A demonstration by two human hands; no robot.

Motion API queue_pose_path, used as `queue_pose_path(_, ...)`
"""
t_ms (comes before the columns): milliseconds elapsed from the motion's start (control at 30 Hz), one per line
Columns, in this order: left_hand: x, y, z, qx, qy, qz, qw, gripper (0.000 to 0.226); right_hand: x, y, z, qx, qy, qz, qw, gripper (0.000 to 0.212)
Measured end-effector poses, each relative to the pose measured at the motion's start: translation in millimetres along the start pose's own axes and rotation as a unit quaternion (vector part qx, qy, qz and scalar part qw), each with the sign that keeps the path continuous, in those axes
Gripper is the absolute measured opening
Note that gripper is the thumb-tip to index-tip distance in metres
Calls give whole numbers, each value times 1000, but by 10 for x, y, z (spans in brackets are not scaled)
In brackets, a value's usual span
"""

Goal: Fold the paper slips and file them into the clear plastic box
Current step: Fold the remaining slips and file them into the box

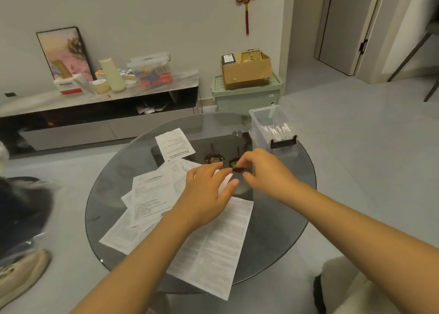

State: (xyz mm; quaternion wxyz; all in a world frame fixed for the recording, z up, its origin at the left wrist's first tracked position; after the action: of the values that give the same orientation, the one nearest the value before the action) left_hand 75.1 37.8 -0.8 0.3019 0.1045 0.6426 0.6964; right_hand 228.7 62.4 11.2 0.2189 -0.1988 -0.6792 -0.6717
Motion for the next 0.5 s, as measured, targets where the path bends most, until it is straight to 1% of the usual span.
queue_pose_path(67, 109, -44, -90, 43, 51, 18, 998, 54, 2, -84, -24, 20, 6, -18, 1000, 24)
queue_pose_path(133, 260, -79, -192, 87, 92, 37, 991, 66, 9, -170, -46, 33, 10, -38, 999, 25)
queue_pose_path(200, 427, -102, -329, 113, 123, 21, 986, 77, 23, -278, -61, 49, 12, -57, 997, 26)
queue_pose_path(300, 571, -149, -442, 139, 137, -3, 981, 85, 0, -366, -73, 64, 14, -87, 994, 28)
queue_pose_path(367, 601, -176, -455, 120, 128, -3, 984, 81, -18, -394, -80, 74, 13, -103, 992, 31)
queue_pose_path(500, 603, -164, -462, 31, 116, -61, 991, 58, -22, -425, -98, 81, 20, -119, 989, 34)
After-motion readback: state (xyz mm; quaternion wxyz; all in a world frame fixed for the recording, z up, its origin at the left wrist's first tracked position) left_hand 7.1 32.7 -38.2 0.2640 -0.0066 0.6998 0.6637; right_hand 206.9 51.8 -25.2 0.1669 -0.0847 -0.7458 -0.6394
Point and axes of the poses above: each hand's wrist, its own z-axis towards the middle knuckle, its own y-axis out of the back of the hand, x = y × z, the point moved 2 cm from there along z, towards the middle knuckle, and after that the axes turned 13 degrees about -y, right-handed, at the moved point
